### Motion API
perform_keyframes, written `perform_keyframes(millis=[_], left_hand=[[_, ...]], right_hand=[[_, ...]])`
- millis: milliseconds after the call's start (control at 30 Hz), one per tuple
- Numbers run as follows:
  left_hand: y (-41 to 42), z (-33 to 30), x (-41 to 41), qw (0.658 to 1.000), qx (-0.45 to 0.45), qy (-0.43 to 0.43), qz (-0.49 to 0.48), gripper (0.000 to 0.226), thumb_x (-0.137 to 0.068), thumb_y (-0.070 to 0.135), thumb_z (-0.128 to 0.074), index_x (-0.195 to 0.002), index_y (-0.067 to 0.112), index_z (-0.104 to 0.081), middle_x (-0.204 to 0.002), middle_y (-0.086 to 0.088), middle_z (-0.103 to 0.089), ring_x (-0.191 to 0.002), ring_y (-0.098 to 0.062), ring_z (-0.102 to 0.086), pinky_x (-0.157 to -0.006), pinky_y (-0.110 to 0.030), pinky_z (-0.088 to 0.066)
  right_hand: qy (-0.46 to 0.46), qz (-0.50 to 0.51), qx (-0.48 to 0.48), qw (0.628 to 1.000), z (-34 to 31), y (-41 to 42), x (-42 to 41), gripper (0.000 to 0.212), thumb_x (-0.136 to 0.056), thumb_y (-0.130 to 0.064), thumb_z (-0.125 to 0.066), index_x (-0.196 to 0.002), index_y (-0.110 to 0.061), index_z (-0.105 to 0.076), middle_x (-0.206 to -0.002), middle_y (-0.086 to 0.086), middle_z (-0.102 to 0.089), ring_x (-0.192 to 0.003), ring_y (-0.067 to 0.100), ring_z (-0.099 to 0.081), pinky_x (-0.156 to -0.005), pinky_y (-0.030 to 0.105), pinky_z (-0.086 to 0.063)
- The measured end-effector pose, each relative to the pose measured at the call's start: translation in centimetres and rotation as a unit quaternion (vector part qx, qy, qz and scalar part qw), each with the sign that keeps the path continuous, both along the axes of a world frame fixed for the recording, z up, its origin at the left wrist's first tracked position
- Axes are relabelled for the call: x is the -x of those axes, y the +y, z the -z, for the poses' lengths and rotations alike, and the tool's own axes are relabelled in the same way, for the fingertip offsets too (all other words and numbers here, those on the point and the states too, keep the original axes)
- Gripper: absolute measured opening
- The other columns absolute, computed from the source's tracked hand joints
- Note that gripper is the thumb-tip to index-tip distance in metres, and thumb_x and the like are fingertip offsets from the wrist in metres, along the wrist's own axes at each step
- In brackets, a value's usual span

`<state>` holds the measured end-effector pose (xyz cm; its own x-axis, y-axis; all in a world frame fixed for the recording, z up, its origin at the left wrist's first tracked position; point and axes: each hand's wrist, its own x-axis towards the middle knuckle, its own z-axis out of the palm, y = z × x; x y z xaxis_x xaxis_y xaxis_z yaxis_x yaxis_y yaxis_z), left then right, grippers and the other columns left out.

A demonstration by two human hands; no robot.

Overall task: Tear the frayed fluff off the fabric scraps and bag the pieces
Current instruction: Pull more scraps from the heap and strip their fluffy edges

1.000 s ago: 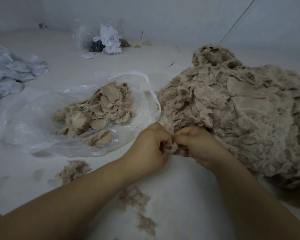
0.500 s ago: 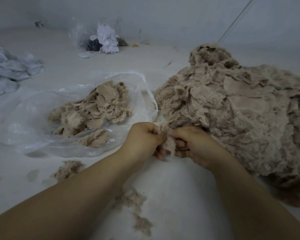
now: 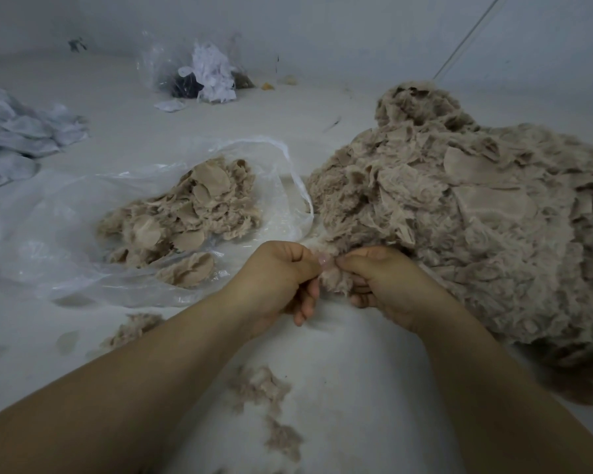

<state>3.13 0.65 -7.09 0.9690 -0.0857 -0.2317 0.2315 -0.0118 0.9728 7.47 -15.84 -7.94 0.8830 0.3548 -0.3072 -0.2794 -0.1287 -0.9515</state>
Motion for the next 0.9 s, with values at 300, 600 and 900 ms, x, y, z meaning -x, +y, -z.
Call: perform_keyframes(millis=[300, 600, 900], left_hand=[[0.3, -0.4, -0.6, 0.999, -0.018, 0.036, 0.002, 0.035, -0.076, 0.009, -0.070, -0.107, 0.010, -0.055, -0.088, -0.016, -0.061, -0.059, -0.026, -0.064, -0.044, -0.031, -0.049], [-0.5, 0.3, -0.8, 0.997, 0.010, -0.027, -0.072, 0.035, -0.093, 0.010, -0.065, -0.058, 0.012, -0.066, -0.053, -0.014, -0.061, -0.036, -0.018, -0.052, -0.036, -0.021, -0.041], [0.1, 0.2, -0.5, 0.995, 0.038, 0.061, -0.070, 0.046, -0.091, 0.044, -0.063, -0.085, -0.001, -0.066, -0.062, -0.018, -0.063, -0.039, -0.025, -0.053, -0.036, -0.023, -0.041]], right_hand=[[-0.017, -0.016, -0.001, 1.000, -0.1, 0.1, 0.3, 0.032, -0.094, -0.014, -0.057, -0.063, -0.015, -0.053, -0.047, -0.004, -0.044, -0.045, 0.007, -0.045, -0.044, 0.018, -0.041], [-0.046, -0.051, 0.002, 0.998, 0.0, -0.4, 0.4, 0.019, -0.089, -0.018, -0.067, -0.075, -0.006, -0.066, -0.069, 0.008, -0.059, -0.057, 0.010, -0.049, -0.048, 0.017, -0.041], [-0.004, -0.030, -0.032, 0.999, 0.2, -0.6, 0.2, 0.028, -0.082, -0.027, -0.070, -0.096, -0.002, -0.070, -0.076, 0.005, -0.069, -0.064, 0.008, -0.061, -0.054, 0.018, -0.050]])
